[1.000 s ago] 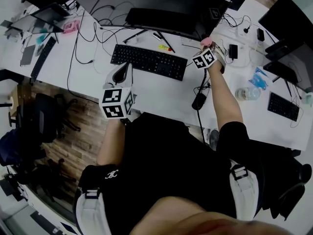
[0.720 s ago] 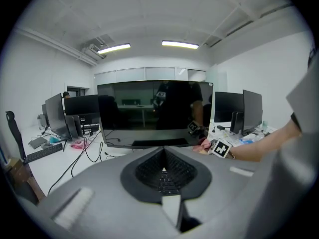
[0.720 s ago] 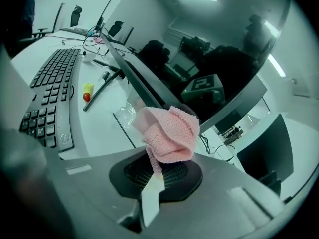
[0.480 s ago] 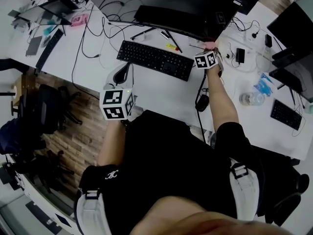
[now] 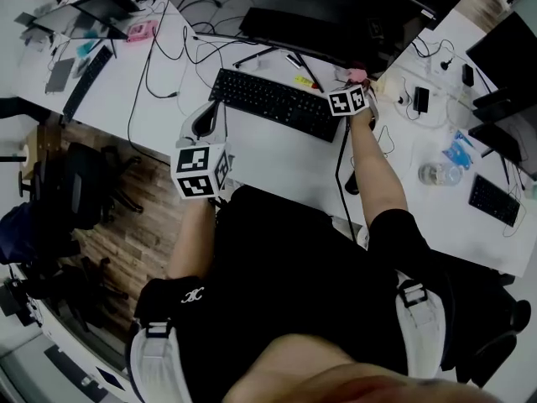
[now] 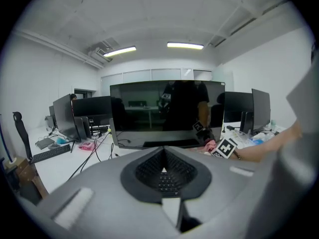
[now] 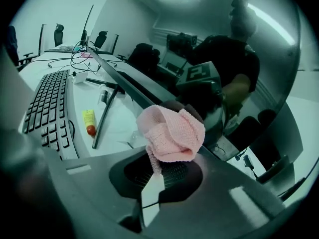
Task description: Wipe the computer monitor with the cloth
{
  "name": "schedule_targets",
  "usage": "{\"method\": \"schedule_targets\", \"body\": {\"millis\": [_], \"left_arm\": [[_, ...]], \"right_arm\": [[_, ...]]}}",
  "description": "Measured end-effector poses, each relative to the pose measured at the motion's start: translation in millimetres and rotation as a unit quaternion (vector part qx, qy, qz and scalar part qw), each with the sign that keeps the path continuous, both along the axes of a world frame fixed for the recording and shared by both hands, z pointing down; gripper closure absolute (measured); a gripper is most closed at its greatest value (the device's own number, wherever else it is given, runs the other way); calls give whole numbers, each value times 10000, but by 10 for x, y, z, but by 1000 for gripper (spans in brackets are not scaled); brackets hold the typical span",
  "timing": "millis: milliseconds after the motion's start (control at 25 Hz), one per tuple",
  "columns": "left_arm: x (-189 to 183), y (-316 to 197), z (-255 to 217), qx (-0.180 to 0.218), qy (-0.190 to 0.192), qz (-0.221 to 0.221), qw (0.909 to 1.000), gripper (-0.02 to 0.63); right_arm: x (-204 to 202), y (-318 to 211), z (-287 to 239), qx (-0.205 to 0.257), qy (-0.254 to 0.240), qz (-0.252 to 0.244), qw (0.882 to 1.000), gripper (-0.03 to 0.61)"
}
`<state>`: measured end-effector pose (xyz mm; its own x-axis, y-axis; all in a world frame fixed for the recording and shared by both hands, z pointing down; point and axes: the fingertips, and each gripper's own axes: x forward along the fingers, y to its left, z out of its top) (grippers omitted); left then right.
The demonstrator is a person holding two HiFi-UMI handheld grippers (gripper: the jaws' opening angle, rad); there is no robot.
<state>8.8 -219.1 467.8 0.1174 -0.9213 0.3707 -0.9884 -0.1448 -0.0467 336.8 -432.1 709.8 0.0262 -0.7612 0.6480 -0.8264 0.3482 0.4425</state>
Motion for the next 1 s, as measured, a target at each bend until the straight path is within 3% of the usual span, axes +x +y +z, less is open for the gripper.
{"method": "schedule_targets", "body": {"millis": [440, 720, 1000], "left_arm": [[-514, -372, 131, 19, 225, 426, 9988, 560], [-1106, -668, 205, 42, 345, 716, 9968, 560], [-1753, -846, 335, -25, 471, 838, 9954, 560]], "right_arm": [[-672, -101, -64, 67, -372, 168, 9991, 566], [-1194, -233, -176, 355, -381, 357, 9980, 566], [-1936, -334, -207, 350, -382, 364, 9980, 566]]}}
